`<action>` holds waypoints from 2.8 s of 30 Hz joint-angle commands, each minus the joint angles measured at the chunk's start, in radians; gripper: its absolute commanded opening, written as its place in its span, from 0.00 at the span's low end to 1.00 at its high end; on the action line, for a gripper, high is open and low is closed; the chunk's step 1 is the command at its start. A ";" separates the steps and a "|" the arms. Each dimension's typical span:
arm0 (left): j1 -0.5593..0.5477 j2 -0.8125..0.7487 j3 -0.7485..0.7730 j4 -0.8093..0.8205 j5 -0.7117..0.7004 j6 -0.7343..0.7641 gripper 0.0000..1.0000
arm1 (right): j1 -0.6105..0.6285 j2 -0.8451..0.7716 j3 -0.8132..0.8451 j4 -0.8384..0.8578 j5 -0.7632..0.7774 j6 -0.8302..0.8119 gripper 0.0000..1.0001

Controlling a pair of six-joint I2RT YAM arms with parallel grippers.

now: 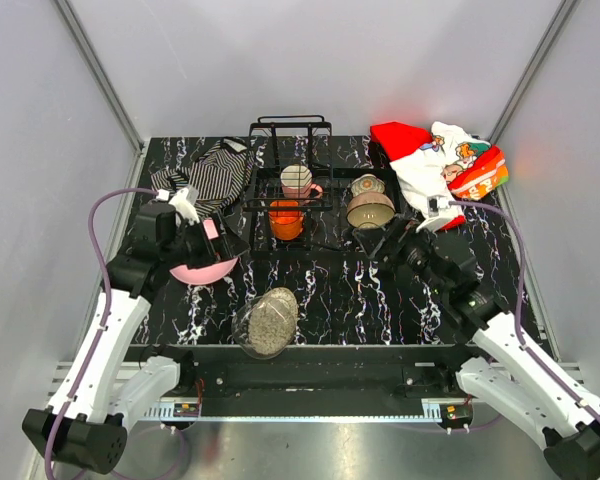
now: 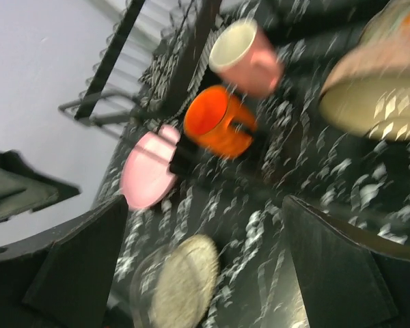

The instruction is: Load the mixed dishes into the dish rack

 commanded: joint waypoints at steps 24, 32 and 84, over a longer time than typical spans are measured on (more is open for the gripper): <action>0.007 -0.054 -0.023 0.013 -0.014 -0.031 0.99 | 0.479 0.351 0.106 -0.384 0.237 0.341 1.00; 0.006 -0.053 -0.034 0.021 -0.010 -0.030 0.99 | 0.693 0.583 0.154 -0.254 0.255 0.459 0.89; 0.006 -0.034 -0.009 0.007 -0.008 0.015 0.99 | 0.733 0.155 0.122 -0.632 0.806 0.469 0.00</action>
